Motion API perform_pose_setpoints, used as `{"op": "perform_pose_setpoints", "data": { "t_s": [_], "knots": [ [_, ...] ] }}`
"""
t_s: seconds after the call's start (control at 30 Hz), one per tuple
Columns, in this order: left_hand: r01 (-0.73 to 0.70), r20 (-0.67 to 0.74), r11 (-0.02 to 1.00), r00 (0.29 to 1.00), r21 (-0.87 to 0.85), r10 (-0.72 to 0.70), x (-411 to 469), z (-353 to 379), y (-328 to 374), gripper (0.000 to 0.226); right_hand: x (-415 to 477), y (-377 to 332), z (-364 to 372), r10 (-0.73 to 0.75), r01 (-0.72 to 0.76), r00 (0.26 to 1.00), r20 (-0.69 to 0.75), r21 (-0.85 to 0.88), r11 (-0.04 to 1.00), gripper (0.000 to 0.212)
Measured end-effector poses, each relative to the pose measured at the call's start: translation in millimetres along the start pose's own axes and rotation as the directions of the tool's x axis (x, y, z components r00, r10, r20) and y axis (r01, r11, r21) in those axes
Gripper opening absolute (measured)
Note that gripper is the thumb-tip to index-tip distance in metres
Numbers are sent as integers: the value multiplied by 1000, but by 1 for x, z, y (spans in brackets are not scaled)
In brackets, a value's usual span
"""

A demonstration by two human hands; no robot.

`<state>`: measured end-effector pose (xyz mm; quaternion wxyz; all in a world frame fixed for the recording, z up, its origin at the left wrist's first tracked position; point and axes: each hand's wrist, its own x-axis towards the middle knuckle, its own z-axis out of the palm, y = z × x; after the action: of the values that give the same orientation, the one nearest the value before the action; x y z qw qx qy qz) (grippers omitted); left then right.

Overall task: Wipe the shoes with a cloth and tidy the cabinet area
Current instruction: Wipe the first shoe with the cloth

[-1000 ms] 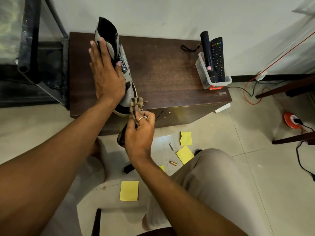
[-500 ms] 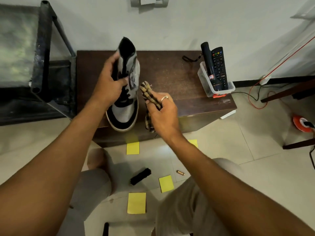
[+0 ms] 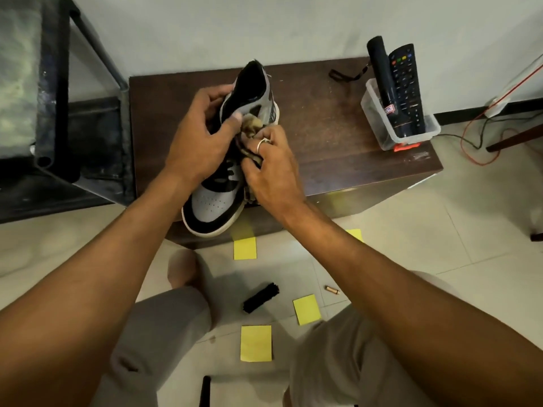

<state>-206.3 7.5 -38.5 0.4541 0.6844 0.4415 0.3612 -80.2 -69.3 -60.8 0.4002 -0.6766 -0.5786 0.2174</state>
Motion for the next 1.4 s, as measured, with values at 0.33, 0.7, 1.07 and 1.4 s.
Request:
{"op": "perform_pose_setpoints", "data": {
  "t_s": [0.33, 0.7, 1.07, 1.4],
  "knots": [
    [-3, -74, 963, 997, 268, 23, 9, 3, 11, 34, 2, -16, -36, 88, 8, 935, 343, -270, 963, 24],
    [75, -60, 959, 996, 272, -60, 12, 2, 16, 31, 18, -6, -33, -123, 142, 988, 94, -233, 962, 17],
    [125, -76, 969, 991, 211, -111, 15, 1, 12, 30, 19, -4, -44, -83, 93, 994, 71, -158, 983, 19],
    [124, -63, 969, 992, 213, -113, 15, 0, 11, 31, 21, 0, -33, 32, 30, 974, 225, -265, 964, 27]
  ]
}}
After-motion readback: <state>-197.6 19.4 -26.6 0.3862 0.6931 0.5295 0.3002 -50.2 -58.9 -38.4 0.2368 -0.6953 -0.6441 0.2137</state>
